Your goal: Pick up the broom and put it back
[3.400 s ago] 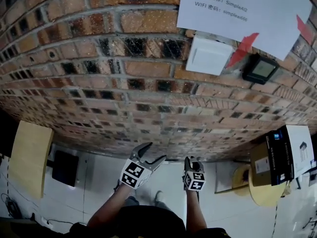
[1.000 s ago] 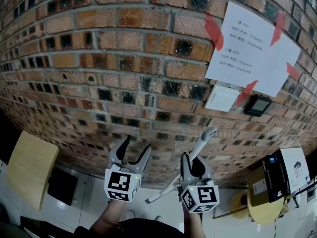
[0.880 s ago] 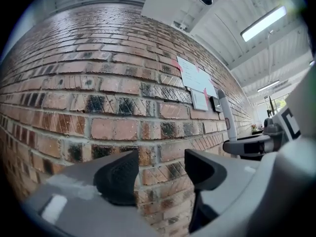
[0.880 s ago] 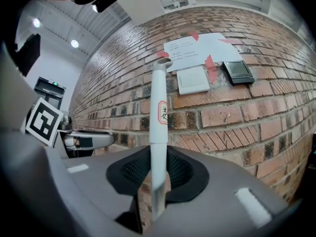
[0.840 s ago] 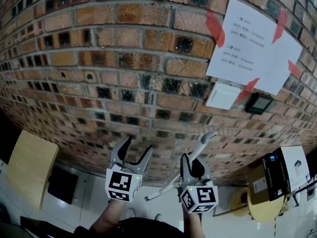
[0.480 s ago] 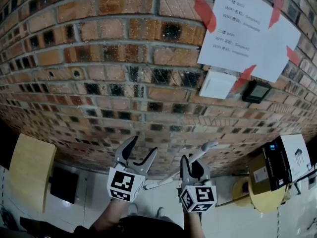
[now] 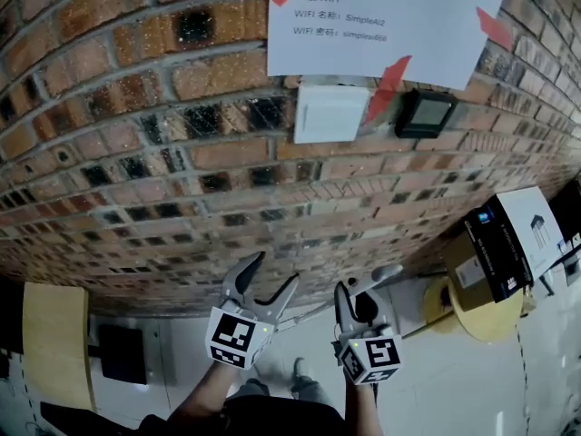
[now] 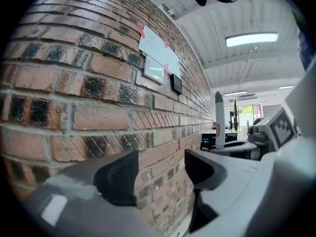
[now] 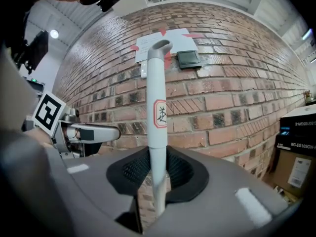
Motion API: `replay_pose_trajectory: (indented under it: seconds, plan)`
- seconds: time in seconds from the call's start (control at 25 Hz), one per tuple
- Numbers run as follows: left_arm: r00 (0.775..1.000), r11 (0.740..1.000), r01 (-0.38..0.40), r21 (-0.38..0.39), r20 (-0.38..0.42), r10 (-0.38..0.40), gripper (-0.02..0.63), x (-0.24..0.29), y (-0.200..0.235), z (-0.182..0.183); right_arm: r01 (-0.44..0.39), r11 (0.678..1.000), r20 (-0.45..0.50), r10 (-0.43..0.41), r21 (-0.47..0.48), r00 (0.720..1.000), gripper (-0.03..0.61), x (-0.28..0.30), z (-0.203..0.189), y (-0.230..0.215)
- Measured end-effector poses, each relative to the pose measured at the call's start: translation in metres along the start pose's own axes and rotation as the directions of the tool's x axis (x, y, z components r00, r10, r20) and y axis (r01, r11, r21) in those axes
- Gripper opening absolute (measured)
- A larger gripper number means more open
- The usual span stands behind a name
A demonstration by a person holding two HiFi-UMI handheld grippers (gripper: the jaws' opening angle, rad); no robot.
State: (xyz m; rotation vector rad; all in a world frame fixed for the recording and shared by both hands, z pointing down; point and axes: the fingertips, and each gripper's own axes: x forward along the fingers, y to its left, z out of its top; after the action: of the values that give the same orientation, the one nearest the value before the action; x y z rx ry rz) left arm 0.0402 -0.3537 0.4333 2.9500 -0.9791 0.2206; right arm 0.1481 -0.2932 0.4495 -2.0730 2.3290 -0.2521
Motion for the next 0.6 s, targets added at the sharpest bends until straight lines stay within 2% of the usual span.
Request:
replay_pose_trajectory:
  seconds: [0.24, 0.6]
  plan:
    - [0.989, 0.989, 0.146, 0.002, -0.018, -0.146, 0.299, 0.039, -0.05, -0.02, 0.056, 0.997, -0.04, -0.058, -0.051, 0.998, 0.087, -0.029, -0.028, -0.05]
    - [0.94, 0.941, 0.339, 0.013, -0.038, -0.338, 0.308, 0.089, -0.128, -0.052, 0.118, 0.99, -0.145, -0.127, -0.071, 0.981, 0.087, -0.073, -0.096, -0.134]
